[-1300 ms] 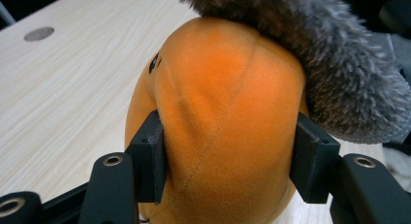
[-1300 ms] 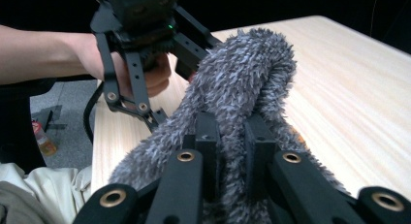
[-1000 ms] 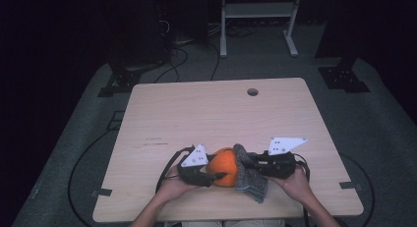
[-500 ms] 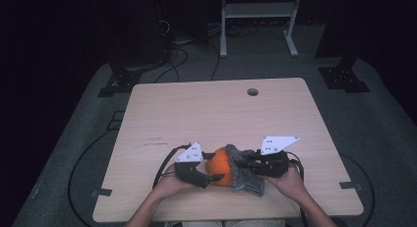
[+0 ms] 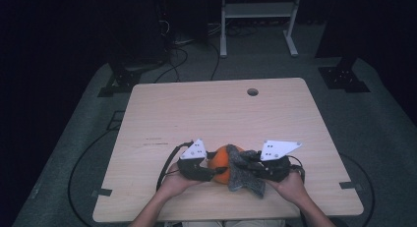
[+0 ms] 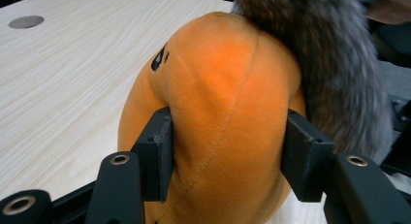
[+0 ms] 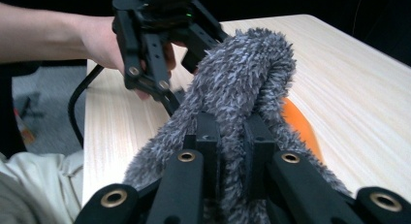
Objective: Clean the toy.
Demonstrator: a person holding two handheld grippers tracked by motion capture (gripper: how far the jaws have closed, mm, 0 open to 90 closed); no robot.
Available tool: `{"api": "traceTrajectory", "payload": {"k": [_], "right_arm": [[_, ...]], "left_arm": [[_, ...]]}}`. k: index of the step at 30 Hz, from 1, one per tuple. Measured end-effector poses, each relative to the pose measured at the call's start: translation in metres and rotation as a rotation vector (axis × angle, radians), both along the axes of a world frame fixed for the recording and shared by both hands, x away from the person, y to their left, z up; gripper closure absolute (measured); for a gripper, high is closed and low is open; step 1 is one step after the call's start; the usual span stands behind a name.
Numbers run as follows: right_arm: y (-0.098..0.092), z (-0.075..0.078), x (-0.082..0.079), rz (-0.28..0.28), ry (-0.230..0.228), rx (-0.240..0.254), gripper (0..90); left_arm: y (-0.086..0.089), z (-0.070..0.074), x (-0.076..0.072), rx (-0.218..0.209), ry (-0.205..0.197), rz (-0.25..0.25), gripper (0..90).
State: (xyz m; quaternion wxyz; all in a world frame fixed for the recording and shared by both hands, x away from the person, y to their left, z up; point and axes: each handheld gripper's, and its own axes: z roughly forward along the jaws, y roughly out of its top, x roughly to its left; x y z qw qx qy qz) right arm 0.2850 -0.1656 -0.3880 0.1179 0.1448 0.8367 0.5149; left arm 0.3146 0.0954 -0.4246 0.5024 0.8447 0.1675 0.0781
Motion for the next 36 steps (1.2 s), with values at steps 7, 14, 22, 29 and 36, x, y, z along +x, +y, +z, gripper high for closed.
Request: {"api": "traceTrajectory", "payload": {"k": [7, 14, 22, 29, 36], "right_arm": [[-0.003, -0.008, 0.006, -0.01, 0.019, -0.014, 80.2], [-0.01, 0.002, 0.003, -0.021, 0.009, -0.018, 80.1], [-0.009, 0.004, 0.014, 0.007, 0.053, -0.034, 80.0], [-0.025, -0.001, 0.013, 0.0, 0.112, -0.033, 79.9], [-0.019, 0.005, 0.017, 0.031, 0.116, -0.063, 80.0]], "left_arm": [[0.005, 0.001, 0.004, -0.028, 0.066, 0.023, 45.5], [-0.006, 0.002, -0.004, 0.011, -0.012, -0.001, 45.5], [-0.008, 0.0, -0.014, 0.062, -0.109, -0.088, 40.8], [-0.015, -0.004, -0.018, 0.025, -0.109, -0.1, 40.4], [-0.014, -0.005, -0.024, 0.057, -0.152, -0.126, 45.6]]}}
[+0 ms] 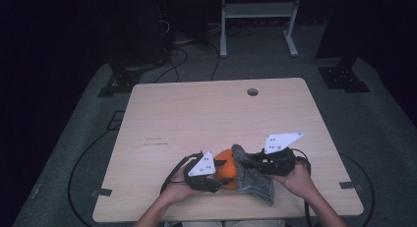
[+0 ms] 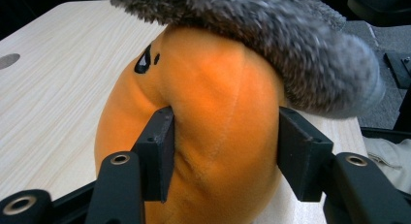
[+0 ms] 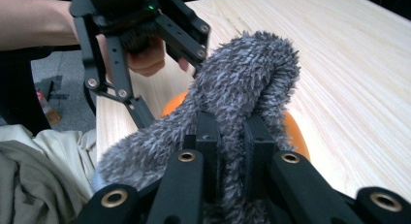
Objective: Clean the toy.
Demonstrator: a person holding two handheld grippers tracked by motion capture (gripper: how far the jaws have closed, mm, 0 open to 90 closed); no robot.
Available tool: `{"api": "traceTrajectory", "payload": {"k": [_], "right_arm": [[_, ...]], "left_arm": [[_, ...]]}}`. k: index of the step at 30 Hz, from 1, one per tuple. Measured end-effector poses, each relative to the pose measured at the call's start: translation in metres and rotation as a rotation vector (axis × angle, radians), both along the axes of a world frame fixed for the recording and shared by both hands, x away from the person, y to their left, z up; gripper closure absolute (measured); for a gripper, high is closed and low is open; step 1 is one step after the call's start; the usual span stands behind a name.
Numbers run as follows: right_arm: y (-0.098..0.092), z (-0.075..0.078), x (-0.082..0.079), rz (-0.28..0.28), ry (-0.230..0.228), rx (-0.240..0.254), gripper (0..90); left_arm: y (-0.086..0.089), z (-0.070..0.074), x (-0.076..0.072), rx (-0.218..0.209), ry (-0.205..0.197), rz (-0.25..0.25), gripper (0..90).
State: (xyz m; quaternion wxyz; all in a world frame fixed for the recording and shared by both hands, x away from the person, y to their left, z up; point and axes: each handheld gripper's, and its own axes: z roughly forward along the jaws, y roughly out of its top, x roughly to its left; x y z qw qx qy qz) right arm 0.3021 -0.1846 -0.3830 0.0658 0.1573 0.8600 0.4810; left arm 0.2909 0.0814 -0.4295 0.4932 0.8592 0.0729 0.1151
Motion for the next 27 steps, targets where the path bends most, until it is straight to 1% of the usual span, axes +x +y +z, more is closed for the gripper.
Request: {"api": "traceTrajectory", "payload": {"k": [3, 5, 8, 10, 12, 13, 15, 16, 17, 18, 19, 20, 22, 24, 25, 26, 27], "right_arm": [[-0.009, -0.005, 0.005, -0.038, 0.002, 0.001, 80.1], [-0.017, -0.011, 0.007, -0.071, 0.018, 0.005, 80.1], [-0.025, -0.019, 0.004, -0.099, 0.022, 0.007, 80.1], [-0.026, -0.018, -0.001, -0.094, 0.013, 0.021, 80.0], [-0.024, -0.013, -0.006, -0.071, -0.003, 0.057, 80.0], [-0.021, -0.01, -0.008, -0.055, -0.018, 0.065, 79.9], [-0.013, -0.007, -0.01, -0.038, -0.038, 0.06, 79.9], [-0.01, -0.008, -0.01, -0.04, -0.043, 0.048, 80.0], [-0.009, -0.01, -0.008, -0.044, -0.045, 0.032, 80.0], [-0.01, -0.014, -0.006, -0.053, -0.039, 0.027, 80.1], [-0.012, -0.017, -0.004, -0.067, -0.032, 0.027, 80.1], [-0.015, -0.02, -0.003, -0.081, -0.032, 0.018, 80.2], [-0.02, -0.022, -0.003, -0.091, -0.022, 0.022, 80.2], [-0.019, -0.02, -0.008, -0.094, -0.045, 0.008, 80.2], [-0.018, -0.018, -0.01, -0.089, -0.054, 0.01, 80.2], [-0.014, -0.015, -0.013, -0.072, -0.062, 0.015, 80.2], [-0.011, -0.013, -0.014, -0.06, -0.068, 0.018, 80.2]], "left_arm": [[0.003, -0.001, 0.003, -0.022, 0.022, 0.005, 46.4], [0.005, -0.001, 0.005, -0.03, 0.039, 0.014, 46.3], [0.008, 0.0, 0.011, -0.055, 0.082, 0.042, 46.3], [0.01, 0.0, 0.014, -0.076, 0.106, 0.065, 46.7], [0.011, 0.0, 0.018, -0.099, 0.134, 0.086, 47.0], [0.01, 0.0, 0.019, -0.108, 0.144, 0.098, 47.0], [0.01, 0.0, 0.02, -0.119, 0.157, 0.117, 46.9], [0.01, 0.0, 0.02, -0.122, 0.161, 0.132, 45.9], [0.01, 0.001, 0.021, -0.127, 0.172, 0.152, 43.3], [0.01, 0.002, 0.022, -0.134, 0.193, 0.168, 38.9], [0.008, 0.002, 0.022, -0.137, 0.203, 0.178, 37.6], [0.006, 0.003, 0.021, -0.132, 0.194, 0.178, 37.6], [0.003, 0.003, 0.02, -0.128, 0.187, 0.178, 38.8], [0.001, 0.003, 0.021, -0.129, 0.192, 0.185, 41.1], [0.001, 0.003, 0.021, -0.131, 0.195, 0.183, 42.2], [0.001, 0.002, 0.021, -0.134, 0.194, 0.18, 42.9], [-0.002, 0.002, 0.021, -0.13, 0.188, 0.171, 43.4]]}}
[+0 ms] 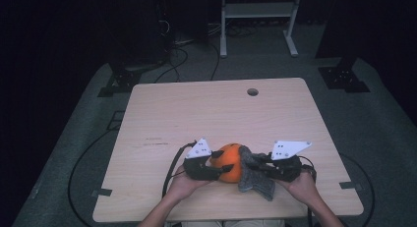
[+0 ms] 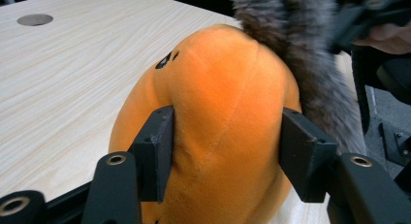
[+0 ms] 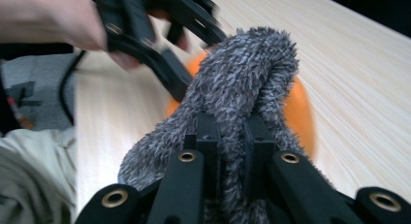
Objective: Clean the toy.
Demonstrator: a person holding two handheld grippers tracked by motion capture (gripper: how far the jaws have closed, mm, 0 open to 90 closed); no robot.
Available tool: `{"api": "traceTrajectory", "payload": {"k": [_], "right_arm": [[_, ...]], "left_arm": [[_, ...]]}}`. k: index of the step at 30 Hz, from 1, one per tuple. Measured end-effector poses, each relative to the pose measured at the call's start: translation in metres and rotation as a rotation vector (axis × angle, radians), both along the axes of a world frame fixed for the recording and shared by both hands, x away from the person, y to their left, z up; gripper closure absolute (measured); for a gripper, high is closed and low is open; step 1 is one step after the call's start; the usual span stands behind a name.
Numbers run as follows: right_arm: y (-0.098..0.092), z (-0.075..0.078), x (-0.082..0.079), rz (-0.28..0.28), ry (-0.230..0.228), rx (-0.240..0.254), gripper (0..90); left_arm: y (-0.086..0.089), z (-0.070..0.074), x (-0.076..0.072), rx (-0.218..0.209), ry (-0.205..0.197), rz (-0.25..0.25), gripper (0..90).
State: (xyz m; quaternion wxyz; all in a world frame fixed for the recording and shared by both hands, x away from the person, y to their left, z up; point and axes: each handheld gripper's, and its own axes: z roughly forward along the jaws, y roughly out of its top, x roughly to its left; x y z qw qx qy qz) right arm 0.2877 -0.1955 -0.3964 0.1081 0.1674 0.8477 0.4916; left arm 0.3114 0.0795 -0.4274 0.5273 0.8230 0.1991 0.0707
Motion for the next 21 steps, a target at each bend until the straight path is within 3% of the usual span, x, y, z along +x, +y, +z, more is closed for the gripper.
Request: {"api": "traceTrajectory", "payload": {"k": [2, 4, 5, 10, 11, 12, 14, 19, 21], "right_arm": [[0.01, 0.003, 0.0, 0.013, -0.018, -0.023, 80.3], [0.015, 0.005, 0.004, 0.018, -0.007, -0.028, 80.3], [0.017, 0.007, 0.005, 0.027, -0.002, -0.034, 80.3], [0.027, 0.019, 0.003, 0.049, -0.011, -0.079, 80.4], [0.028, 0.021, 0.004, 0.047, -0.018, -0.097, 80.4], [0.028, 0.022, 0.006, 0.044, -0.016, -0.102, 80.5], [0.023, 0.022, 0.009, 0.028, -0.009, -0.083, 80.6], [0.001, 0.014, 0.016, -0.011, 0.034, -0.023, 80.5], [-0.006, 0.011, 0.017, -0.044, 0.032, -0.028, 80.4]], "left_arm": [[-0.004, 0.0, -0.004, 0.027, -0.036, -0.02, 45.0], [-0.008, 0.0, -0.009, 0.071, -0.097, -0.035, 46.4], [-0.009, 0.0, -0.011, 0.078, -0.107, -0.042, 46.6], [-0.024, 0.003, -0.027, 0.207, -0.26, -0.091, 46.8], [-0.024, 0.004, -0.027, 0.208, -0.264, -0.087, 46.8], [-0.021, 0.004, -0.024, 0.185, -0.242, -0.082, 46.9], [-0.015, 0.003, -0.021, 0.147, -0.21, -0.072, 48.2], [-0.01, 0.003, -0.019, 0.124, -0.2, -0.062, 50.7], [-0.006, 0.006, -0.016, 0.119, -0.204, -0.032, 51.7]]}}
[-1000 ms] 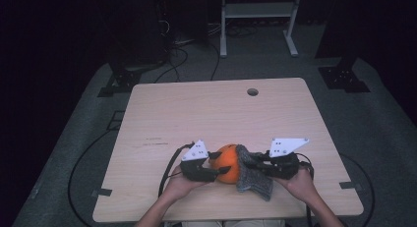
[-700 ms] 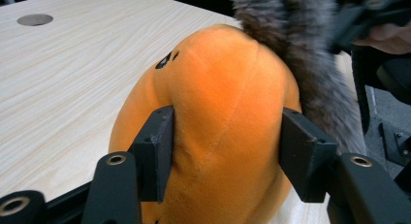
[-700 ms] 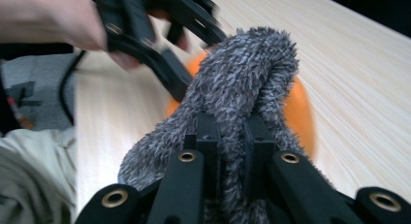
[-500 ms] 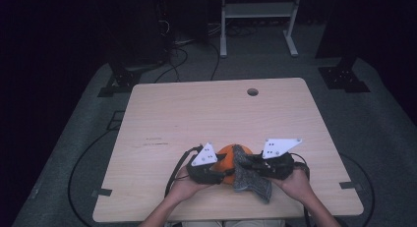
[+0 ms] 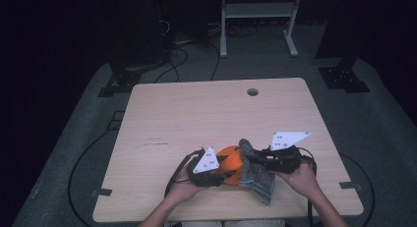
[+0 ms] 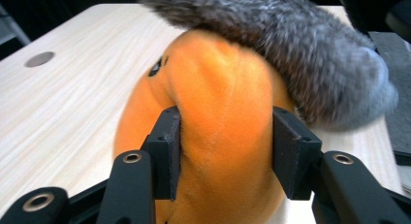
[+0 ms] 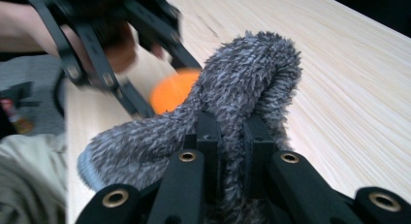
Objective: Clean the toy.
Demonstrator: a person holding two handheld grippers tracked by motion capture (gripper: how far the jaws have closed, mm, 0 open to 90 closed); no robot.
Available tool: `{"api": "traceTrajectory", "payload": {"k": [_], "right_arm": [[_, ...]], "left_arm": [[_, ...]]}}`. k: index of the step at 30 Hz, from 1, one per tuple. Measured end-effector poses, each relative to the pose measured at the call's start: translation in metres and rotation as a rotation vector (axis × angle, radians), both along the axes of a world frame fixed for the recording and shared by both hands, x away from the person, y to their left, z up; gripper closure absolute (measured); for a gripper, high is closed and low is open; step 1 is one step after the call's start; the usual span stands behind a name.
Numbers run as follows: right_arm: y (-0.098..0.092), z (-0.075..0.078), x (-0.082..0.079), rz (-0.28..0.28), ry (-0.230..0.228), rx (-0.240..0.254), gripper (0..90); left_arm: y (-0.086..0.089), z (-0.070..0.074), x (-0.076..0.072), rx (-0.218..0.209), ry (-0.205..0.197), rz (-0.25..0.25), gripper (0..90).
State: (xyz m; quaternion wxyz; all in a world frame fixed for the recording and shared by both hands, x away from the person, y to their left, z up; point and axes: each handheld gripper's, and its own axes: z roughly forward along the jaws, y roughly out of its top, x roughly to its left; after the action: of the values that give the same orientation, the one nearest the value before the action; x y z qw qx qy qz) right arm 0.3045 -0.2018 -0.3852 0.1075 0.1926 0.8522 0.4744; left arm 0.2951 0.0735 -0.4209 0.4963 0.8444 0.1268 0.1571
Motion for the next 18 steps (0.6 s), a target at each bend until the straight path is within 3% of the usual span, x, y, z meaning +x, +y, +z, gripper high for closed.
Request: {"api": "traceTrajectory", "payload": {"k": [2, 5, 8, 10, 12, 14, 16, 18], "right_arm": [[-0.006, -0.003, 0.001, -0.024, 0.001, -0.003, 80.4], [-0.009, -0.006, 0.003, -0.025, 0.015, 0.034, 80.3], [0.003, -0.003, 0.007, 0.0, 0.016, 0.074, 80.1], [0.011, -0.002, 0.012, 0.013, 0.025, 0.095, 80.0], [0.018, -0.003, 0.021, 0.02, 0.046, 0.122, 80.0], [0.022, -0.008, 0.026, 0.025, 0.079, 0.11, 80.1], [0.022, -0.013, 0.028, 0.032, 0.103, 0.105, 80.1], [0.02, -0.016, 0.025, 0.031, 0.109, 0.081, 80.0]], "left_arm": [[0.006, 0.006, 0.003, -0.015, -0.017, 0.042, 52.9], [0.013, 0.014, 0.004, -0.013, -0.082, 0.128, 53.3], [0.014, 0.013, 0.007, 0.009, -0.082, 0.154, 53.3], [0.01, 0.005, 0.007, 0.074, -0.069, 0.138, 52.7], [0.007, -0.001, 0.004, 0.06, -0.061, 0.09, 50.3], [0.006, 0.0, 0.001, 0.091, -0.053, 0.056, 43.6], [0.011, 0.002, 0.003, 0.053, -0.017, 0.033, 38.0], [0.02, 0.006, 0.008, -0.033, 0.039, 0.02, 32.7]]}}
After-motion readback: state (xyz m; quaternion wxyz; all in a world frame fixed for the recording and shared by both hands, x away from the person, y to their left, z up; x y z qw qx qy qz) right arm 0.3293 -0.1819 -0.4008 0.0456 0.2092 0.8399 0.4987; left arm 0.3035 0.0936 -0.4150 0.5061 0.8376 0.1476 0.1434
